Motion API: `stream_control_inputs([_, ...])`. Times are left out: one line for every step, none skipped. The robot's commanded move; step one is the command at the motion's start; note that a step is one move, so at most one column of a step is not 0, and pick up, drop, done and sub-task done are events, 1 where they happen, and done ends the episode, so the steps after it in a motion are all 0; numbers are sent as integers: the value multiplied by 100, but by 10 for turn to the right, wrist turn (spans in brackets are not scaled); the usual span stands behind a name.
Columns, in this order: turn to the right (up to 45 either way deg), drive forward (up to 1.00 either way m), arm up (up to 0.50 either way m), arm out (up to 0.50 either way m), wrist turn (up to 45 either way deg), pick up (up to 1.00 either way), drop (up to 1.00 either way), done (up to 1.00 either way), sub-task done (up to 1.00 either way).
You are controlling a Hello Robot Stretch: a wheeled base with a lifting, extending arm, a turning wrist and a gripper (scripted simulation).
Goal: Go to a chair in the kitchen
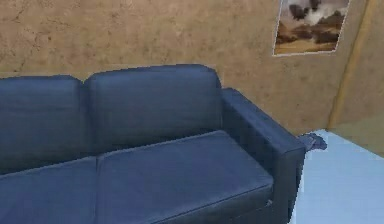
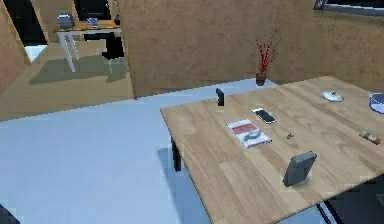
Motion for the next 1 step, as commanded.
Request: stream_control_inputs([120, 0, 0, 0, 0, 0, 0, 0, 0])
